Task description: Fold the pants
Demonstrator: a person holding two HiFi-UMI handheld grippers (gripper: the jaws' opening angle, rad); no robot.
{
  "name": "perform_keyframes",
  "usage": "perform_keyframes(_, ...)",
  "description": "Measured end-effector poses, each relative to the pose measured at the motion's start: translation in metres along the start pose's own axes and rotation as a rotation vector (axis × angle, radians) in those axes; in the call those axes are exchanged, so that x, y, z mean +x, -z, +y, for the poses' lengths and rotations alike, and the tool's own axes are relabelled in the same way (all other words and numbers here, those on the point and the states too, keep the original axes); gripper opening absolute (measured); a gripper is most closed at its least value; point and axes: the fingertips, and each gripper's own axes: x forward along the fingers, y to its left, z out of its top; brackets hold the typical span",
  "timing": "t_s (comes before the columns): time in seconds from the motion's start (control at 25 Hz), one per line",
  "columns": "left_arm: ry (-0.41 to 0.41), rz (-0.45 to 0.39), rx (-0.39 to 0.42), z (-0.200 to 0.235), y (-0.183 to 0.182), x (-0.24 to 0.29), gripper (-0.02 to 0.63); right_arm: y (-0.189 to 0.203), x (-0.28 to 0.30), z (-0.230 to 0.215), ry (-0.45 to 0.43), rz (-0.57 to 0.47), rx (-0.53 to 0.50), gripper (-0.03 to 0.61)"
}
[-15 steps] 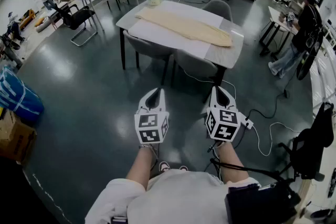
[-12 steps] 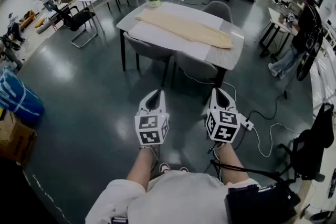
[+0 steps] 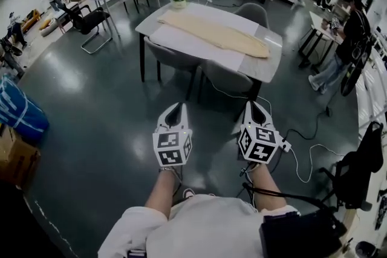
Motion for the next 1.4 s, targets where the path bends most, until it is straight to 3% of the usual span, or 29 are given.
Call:
perform_keyframes(0.64, -0.018, 0.056, 0.005, 0.064, 0.018, 0.023, 0.014, 0.021, 0.053, 0.035, 0.026, 0.064, 0.010, -0.008)
perform_keyframes(0.96, -0.046, 0.055, -0.011, 0.101, 0.011, 0.102, 0.014, 0.010, 0.146, 0.033, 0.023, 0.074, 0.013, -0.008)
perform_keyframes(1.4, -0.060, 0.028, -0.001, 0.120, -0.048, 0.264, 0.014, -0.045, 0.306, -0.009, 0.003, 0.078, 0.017, -0.008)
